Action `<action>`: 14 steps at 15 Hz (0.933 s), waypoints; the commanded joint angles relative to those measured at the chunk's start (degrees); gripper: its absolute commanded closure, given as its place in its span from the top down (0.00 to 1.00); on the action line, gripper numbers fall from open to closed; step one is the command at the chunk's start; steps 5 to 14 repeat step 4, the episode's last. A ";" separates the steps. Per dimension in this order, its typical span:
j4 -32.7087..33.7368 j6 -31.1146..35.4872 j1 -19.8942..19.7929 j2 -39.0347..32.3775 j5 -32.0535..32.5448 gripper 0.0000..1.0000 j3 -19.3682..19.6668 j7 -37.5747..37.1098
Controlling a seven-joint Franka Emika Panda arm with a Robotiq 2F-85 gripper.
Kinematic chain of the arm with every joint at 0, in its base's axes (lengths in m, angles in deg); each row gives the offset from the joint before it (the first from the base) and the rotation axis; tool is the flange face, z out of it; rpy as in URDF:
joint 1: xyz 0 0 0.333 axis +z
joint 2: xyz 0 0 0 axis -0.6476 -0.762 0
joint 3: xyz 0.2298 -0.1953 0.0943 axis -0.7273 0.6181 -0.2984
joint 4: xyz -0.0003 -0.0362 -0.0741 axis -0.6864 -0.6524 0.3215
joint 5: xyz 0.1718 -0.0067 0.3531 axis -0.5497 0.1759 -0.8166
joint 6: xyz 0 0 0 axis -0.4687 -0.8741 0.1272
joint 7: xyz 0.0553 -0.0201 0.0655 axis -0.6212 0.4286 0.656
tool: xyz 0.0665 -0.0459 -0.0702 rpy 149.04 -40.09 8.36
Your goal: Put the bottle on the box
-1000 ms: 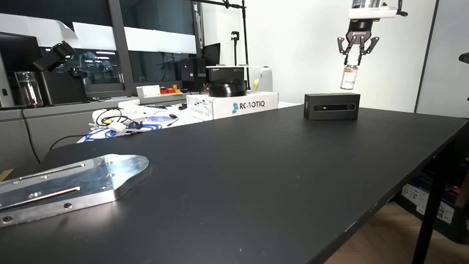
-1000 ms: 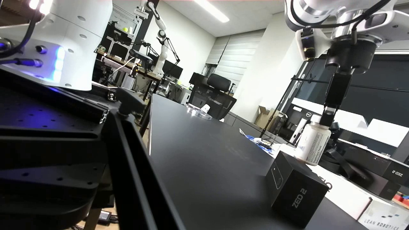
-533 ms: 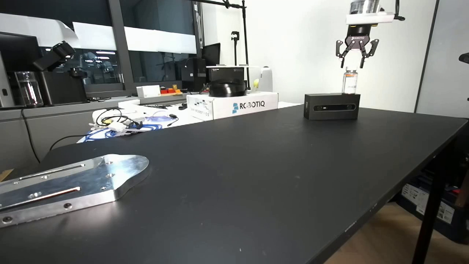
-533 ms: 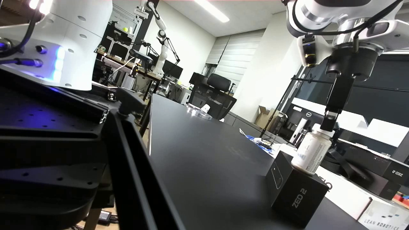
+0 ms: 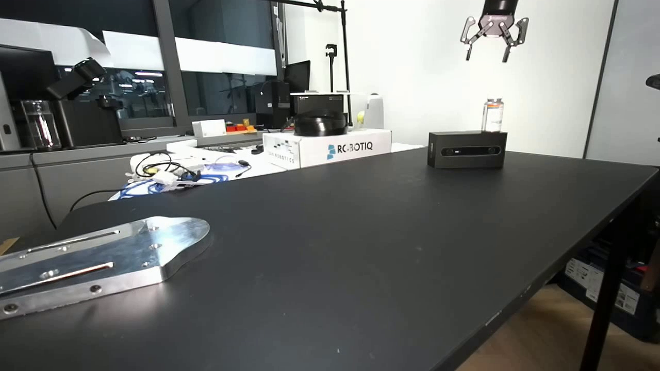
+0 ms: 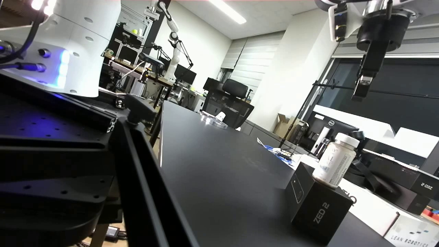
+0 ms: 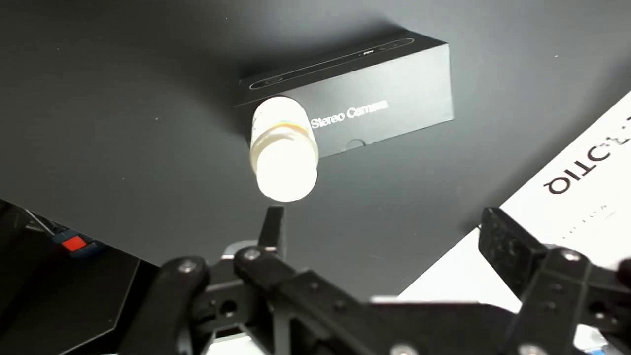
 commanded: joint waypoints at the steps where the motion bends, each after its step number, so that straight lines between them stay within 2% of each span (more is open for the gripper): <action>1: 0.05 -0.76 -0.38 0.98 0.02 1.00 -0.53 0.05; 14: -0.31 -1.17 -0.41 1.72 0.02 1.00 -0.63 0.05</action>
